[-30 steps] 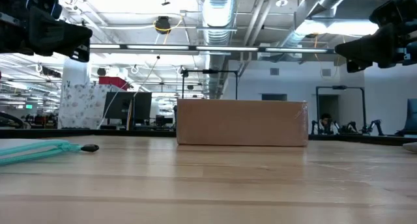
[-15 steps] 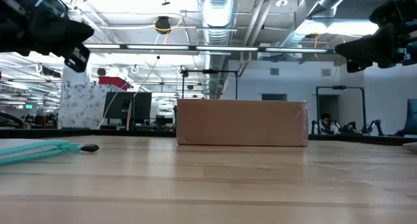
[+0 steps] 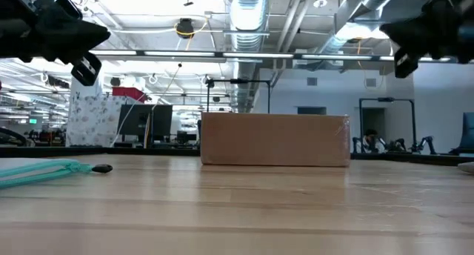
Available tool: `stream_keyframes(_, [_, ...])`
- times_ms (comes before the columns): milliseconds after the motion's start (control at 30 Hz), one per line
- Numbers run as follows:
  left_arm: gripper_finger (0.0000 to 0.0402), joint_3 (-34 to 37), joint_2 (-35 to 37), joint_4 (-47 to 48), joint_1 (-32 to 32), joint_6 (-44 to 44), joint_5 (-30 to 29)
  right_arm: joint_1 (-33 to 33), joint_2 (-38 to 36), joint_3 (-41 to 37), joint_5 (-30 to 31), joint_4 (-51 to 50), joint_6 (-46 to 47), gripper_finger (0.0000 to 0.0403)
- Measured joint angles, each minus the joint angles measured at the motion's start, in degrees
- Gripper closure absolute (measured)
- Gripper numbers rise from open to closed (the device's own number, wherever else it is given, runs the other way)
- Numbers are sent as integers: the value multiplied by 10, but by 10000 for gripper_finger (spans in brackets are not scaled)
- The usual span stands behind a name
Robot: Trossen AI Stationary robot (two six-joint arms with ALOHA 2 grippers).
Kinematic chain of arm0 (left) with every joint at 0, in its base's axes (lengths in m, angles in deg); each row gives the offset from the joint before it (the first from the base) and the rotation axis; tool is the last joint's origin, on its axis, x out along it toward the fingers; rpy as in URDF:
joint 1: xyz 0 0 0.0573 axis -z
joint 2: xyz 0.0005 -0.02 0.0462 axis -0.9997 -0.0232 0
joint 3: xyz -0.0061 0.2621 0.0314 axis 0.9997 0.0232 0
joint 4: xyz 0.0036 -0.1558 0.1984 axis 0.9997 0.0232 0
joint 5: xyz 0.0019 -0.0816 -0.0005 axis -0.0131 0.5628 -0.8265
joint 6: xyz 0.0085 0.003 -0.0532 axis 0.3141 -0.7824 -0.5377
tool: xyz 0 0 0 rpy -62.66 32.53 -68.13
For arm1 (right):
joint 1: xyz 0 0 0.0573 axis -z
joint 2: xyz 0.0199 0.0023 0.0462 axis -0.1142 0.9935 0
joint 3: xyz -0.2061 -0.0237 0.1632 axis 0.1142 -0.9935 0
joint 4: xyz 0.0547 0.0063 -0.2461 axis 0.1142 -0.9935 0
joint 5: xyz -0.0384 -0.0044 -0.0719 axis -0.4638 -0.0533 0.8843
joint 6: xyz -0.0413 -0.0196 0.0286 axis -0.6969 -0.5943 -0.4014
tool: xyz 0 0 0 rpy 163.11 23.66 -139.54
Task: Unpack boxes
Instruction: Open the cardboard box using the gray cutter
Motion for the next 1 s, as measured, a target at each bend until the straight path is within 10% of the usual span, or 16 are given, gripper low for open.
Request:
stream_keyframes(233, [389, 0, 0, -1, 0, -20, -19, 28, 4, 44, -34, 125, 130, 403])
stream_keyframes(633, [389, -1, 0, -2, 0, -17, -38, -33, 305, 412, -24, -606, 318, 403])
stream_keyframes(1000, [389, -2, 0, -2, 0, -15, -43, -156, 553, 460, -56, -842, 551, 403])
